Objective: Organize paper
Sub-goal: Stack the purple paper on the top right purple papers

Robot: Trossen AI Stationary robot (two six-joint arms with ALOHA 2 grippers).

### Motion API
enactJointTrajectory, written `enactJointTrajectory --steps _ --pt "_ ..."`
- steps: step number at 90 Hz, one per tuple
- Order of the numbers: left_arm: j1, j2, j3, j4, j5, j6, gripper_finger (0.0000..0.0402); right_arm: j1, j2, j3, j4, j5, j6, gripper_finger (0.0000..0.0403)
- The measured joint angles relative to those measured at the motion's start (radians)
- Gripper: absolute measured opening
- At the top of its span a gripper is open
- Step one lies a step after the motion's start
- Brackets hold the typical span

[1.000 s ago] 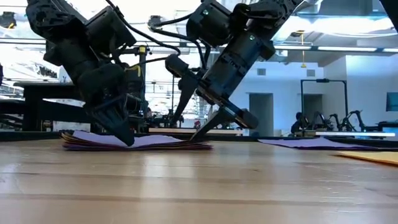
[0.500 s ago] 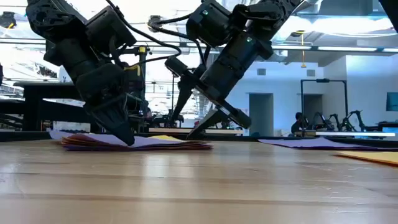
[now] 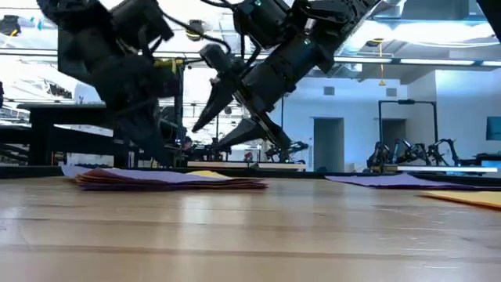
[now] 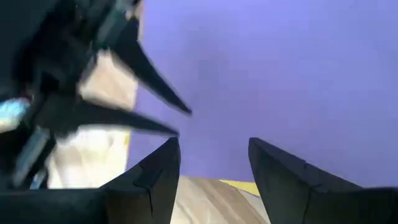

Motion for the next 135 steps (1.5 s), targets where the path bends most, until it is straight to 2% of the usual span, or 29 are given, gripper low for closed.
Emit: enactJointTrajectory --steps 13,24,31,40,52,67,89,105,121,126,135 --pt "0.084 -0.067 0.142 -0.236 -0.117 0.102 0.0066 -0.022 -0.002 0.008 -0.004 -0.024 -0.082 0.0179" --pt "0.254 -0.066 0.206 -0.281 -0.126 0.169 0.0063 -0.034 -0.002 0.008 -0.035 -0.025 -0.101 0.0179" --pt "0.393 -0.041 0.207 -0.258 -0.073 0.176 0.0057 -0.038 -0.002 0.008 -0.058 -0.025 -0.109 0.0179" --pt "0.560 0.026 0.206 -0.184 0.077 0.169 0.0049 -0.037 -0.002 0.008 -0.062 -0.025 -0.150 0.0179" --pt "0.687 0.138 0.206 -0.015 0.244 0.163 0.0043 -0.032 -0.002 0.008 -0.053 -0.025 -0.191 0.0179" --pt "0.731 0.272 0.207 0.112 0.275 0.202 0.0042 -0.028 0.007 0.008 -0.031 -0.024 -0.238 0.0179" --pt "0.732 0.416 0.206 0.163 0.288 0.292 0.0042 -0.025 0.034 0.007 0.011 -0.021 -0.245 0.0179" --pt "0.732 0.446 0.209 0.176 0.214 0.347 0.0042 -0.015 0.045 0.007 0.008 -0.021 -0.290 0.0179" --pt "0.729 0.448 0.210 0.167 0.204 0.354 0.0042 -0.009 0.045 0.007 -0.018 0.021 -0.355 0.0179" --pt "0.728 0.449 0.210 0.166 0.205 0.355 0.0042 -0.016 0.059 0.008 -0.026 0.059 -0.343 0.0179" --pt "0.728 0.450 0.210 0.162 0.221 0.355 0.0042 -0.041 0.090 0.008 -0.076 0.065 -0.259 0.0179"
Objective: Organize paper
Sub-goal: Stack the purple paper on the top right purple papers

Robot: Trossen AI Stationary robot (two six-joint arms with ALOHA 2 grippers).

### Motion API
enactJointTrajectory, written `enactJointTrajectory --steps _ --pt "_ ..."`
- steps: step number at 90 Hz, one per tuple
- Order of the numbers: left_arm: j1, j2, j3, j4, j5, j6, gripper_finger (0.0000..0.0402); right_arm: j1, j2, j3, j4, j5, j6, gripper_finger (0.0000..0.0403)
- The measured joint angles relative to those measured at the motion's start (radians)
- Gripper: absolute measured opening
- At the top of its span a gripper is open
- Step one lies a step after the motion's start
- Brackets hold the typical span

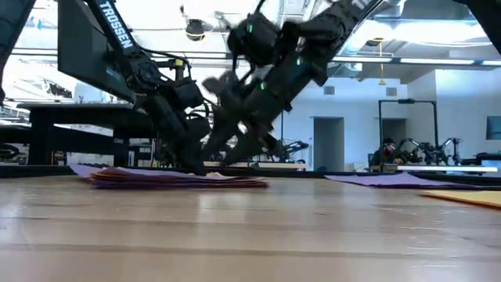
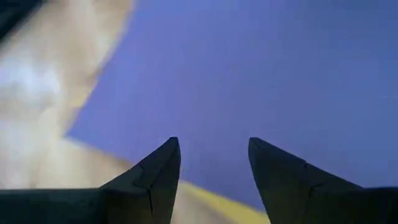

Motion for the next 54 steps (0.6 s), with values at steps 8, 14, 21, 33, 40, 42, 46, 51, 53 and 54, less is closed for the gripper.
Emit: enactJointTrajectory --steps 8,14,21,33,40,42,46,51,53,54 --pt "0.000 0.000 0.000 -0.007 0.001 0.002 0.0042 -0.019 0.011 0.004 -0.055 -0.003 0.078 0.0179" --pt "-0.001 -0.002 0.000 -0.022 0.001 0.015 0.0042 -0.031 0.006 0.008 -0.128 -0.001 0.101 0.0179" --pt "-0.001 -0.003 -0.001 -0.041 0.009 0.046 0.0042 -0.046 -0.018 0.007 -0.258 0.014 0.109 0.0179" --pt "-0.003 -0.002 -0.001 -0.077 0.018 0.093 0.0042 -0.067 -0.076 0.002 -0.509 0.078 0.111 0.0179" --pt "-0.002 -0.003 0.000 -0.102 0.014 0.113 0.0042 -0.069 -0.111 -0.004 -0.628 0.095 0.110 0.0179" --pt "-0.001 -0.003 0.000 -0.112 0.011 0.121 0.0042 -0.068 -0.119 -0.004 -0.652 0.101 0.110 0.0179" --pt "0.000 -0.003 0.000 -0.135 0.003 0.136 0.0042 -0.066 -0.134 -0.006 -0.697 0.113 0.110 0.0179" --pt "0.001 -0.005 0.000 -0.158 -0.014 0.154 0.0042 -0.066 -0.155 -0.004 -0.723 0.118 0.110 0.0179" --pt "0.001 -0.005 -0.002 -0.162 -0.026 0.160 0.0042 -0.066 -0.162 -0.003 -0.737 0.118 0.110 0.0179" --pt "0.001 -0.005 -0.003 -0.162 -0.031 0.164 0.0042 -0.066 -0.164 -0.003 -0.745 0.117 0.110 0.0179"
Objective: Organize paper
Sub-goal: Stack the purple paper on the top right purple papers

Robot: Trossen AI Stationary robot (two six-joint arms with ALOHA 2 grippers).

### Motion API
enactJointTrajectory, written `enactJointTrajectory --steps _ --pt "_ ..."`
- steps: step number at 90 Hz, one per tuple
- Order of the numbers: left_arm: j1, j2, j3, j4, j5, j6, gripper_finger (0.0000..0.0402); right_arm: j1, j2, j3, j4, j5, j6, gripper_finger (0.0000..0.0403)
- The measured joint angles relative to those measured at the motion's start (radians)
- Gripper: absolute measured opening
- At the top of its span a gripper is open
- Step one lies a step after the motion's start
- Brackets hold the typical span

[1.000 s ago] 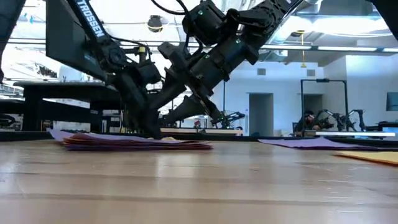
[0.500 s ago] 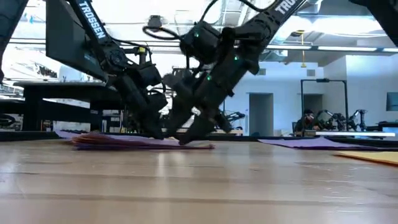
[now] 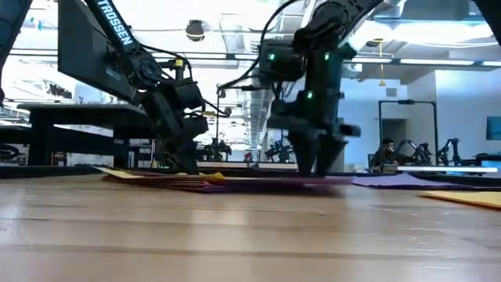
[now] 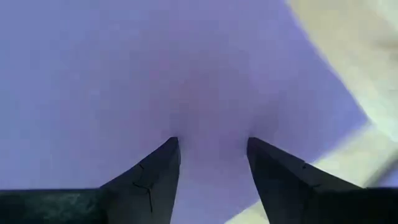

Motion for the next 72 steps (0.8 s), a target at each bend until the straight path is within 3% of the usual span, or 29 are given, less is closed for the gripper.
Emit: enactJointTrajectory --steps 26,35,48,72 --pt "0.065 -0.042 -0.008 -0.105 -0.130 -0.031 0.0042 0.098 -0.009 0.000 -0.064 -0.109 0.041 0.0179" --pt "0.066 -0.121 0.004 -0.150 -0.139 -0.053 0.0042 0.110 -0.009 0.024 -0.060 -0.108 0.040 0.0179" --pt "0.043 -0.272 0.040 -0.150 -0.117 -0.094 0.0042 0.100 -0.009 0.107 -0.042 -0.090 -0.087 0.0179" --pt "-0.029 -0.381 0.016 -0.300 -0.094 -0.168 0.0042 0.032 0.002 0.171 0.290 -0.067 -0.321 0.0179"
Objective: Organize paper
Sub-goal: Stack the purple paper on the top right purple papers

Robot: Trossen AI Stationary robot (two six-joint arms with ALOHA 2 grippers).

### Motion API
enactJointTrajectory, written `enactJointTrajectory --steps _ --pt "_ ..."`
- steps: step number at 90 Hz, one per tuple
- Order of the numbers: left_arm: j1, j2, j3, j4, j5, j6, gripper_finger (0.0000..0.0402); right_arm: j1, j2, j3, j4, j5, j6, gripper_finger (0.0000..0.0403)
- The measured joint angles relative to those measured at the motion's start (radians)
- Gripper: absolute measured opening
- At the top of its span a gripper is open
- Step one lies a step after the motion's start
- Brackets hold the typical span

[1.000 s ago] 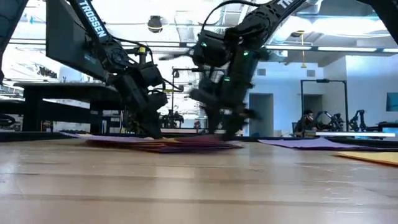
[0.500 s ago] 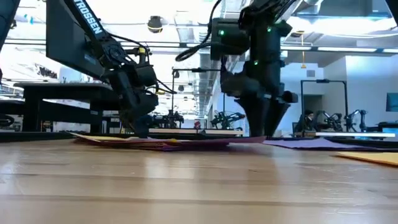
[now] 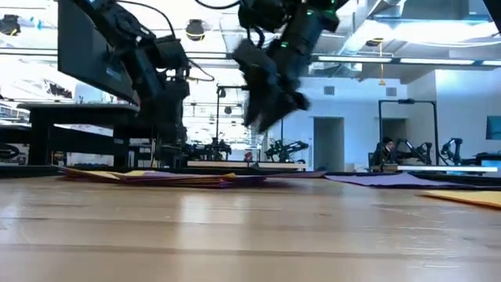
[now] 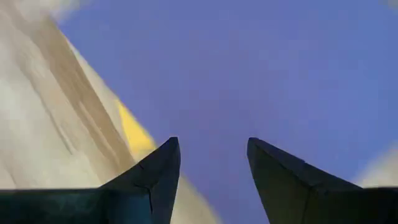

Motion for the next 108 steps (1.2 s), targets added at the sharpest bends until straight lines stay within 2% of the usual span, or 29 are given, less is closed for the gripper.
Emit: enactJointTrajectory --steps 10,27,42,66,79,89,98,108 --pt "-0.031 0.011 -0.093 -0.006 -0.004 -0.047 0.0042 -0.027 0.054 0.000 0.086 -0.001 -0.014 0.0179" --pt "-0.037 0.007 -0.277 0.081 -0.037 -0.143 0.0042 -0.050 0.147 -0.002 0.087 -0.006 -0.013 0.0179" --pt "-0.013 0.003 -0.363 0.199 -0.037 -0.187 0.0042 -0.032 0.183 -0.002 0.006 -0.098 -0.014 0.0179" --pt "0.016 0.002 -0.375 0.204 -0.037 -0.188 0.0042 0.039 0.158 -0.001 -0.340 -0.117 0.035 0.0179" --pt "0.024 0.002 -0.372 0.205 -0.073 -0.234 0.0042 0.103 0.149 -0.002 -0.270 -0.248 0.093 0.0179" --pt "0.024 -0.023 -0.335 0.168 -0.073 -0.239 0.0042 0.131 0.147 0.000 -0.243 -0.228 0.090 0.0179" --pt "0.018 -0.076 -0.276 0.102 -0.070 -0.235 0.0042 0.114 0.137 0.024 -0.254 -0.213 0.044 0.0179" --pt "0.005 -0.144 -0.175 0.100 -0.056 -0.209 0.0042 0.087 0.074 0.064 -0.284 -0.204 0.006 0.0179"
